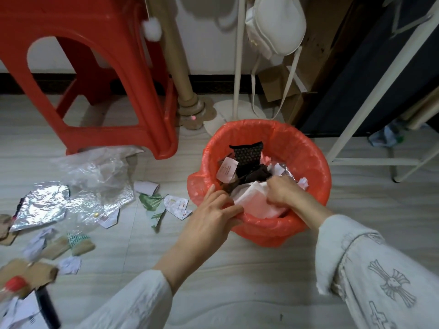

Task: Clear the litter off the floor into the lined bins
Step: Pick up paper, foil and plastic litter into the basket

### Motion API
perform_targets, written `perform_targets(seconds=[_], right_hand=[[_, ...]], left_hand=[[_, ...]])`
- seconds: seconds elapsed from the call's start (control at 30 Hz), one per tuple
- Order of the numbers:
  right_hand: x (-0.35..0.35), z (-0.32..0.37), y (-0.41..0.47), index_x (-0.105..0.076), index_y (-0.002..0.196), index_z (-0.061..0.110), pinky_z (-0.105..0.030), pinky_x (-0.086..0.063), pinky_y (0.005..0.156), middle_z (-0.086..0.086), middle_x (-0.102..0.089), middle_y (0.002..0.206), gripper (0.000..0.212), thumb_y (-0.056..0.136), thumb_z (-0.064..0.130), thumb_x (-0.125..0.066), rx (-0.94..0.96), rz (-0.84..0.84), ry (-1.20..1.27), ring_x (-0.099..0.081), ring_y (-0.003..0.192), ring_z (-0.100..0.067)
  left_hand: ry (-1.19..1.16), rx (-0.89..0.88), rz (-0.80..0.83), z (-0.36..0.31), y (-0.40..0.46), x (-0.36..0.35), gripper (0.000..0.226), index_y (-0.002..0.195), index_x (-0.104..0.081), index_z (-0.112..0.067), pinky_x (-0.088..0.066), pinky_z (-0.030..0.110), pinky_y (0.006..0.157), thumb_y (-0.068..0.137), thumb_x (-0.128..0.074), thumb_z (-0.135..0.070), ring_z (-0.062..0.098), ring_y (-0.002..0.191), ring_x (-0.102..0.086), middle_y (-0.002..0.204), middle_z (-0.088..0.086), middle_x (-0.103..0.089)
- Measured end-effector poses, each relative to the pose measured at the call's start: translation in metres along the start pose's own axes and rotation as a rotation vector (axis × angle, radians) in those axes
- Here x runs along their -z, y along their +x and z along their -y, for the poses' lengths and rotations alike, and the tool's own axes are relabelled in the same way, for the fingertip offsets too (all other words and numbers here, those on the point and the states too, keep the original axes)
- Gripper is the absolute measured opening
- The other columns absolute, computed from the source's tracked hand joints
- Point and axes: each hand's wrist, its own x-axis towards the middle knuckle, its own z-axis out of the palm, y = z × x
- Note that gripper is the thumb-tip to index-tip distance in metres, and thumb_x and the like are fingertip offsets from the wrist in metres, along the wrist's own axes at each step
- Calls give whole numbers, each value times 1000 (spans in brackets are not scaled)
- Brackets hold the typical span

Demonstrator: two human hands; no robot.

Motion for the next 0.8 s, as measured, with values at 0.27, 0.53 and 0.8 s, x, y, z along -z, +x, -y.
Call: perform_targets(seconds=[0.27,0.53,0.8], right_hand=[[13,-4,-28,-57,122,12,-31,-41,98,-11,-56,124,35,88,10,-49,-16,38,176,-50,120,-29],[56,39,-107,-56,123,11,-30,-40,95,-8,-54,130,34,94,13,-40,113,-49,149,-49,120,-28],[56,141,-168,-57,120,10,-33,-39,95,-16,-56,129,32,94,25,-44,387,-55,175,-49,120,-32]], left_hand=[[44,26,286,-10,8,38,36,125,-59,-23,-42,34,95,89,-53,-21,21,113,-50,118,3,-58],[184,160,523,-22,-14,151,40,134,-48,-24,-37,34,104,94,-50,-29,22,127,-43,138,3,-46],[147,392,537,1,-77,230,34,127,-55,-21,-41,30,99,95,-49,-30,23,117,-54,131,3,-57]])
